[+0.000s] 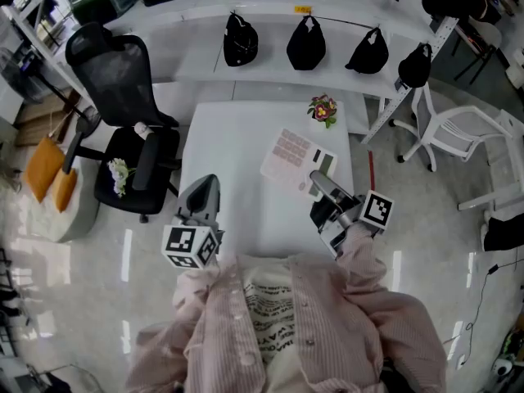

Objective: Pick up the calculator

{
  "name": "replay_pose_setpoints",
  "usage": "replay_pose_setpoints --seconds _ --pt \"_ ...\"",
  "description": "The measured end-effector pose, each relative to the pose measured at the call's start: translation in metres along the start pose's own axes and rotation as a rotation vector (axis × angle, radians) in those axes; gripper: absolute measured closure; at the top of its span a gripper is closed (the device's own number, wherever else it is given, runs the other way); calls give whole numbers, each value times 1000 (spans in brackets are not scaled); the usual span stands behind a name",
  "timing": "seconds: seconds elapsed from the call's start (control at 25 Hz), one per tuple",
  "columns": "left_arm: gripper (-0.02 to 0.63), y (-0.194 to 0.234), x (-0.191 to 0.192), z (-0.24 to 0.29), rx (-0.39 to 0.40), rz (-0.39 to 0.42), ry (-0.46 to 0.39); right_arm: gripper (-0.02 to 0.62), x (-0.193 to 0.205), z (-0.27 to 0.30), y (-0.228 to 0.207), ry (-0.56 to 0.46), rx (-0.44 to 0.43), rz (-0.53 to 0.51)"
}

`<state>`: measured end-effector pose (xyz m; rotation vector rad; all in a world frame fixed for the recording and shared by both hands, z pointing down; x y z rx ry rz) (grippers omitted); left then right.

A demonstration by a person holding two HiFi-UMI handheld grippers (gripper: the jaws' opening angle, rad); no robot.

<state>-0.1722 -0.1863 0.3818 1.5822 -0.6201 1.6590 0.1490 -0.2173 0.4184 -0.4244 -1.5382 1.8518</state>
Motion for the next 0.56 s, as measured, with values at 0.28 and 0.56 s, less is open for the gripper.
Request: replay_pose_setpoints --seconds 0.28,0.56 --pt "606 -1 1 1 -5 -1 7 518 0 1 -1 5 0 8" --pt "606 -2 3 3 -1 -3 12 518 0 2 -2 8 0 10"
Point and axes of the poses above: the fingertips, and each gripper's own axes: z forward along the fingers, y to its left, x out of its underside, the point moved 8 cm from there along -z, backward along the fingers, and after that the axes turned 15 degrees about x, right-handed, at the moved point
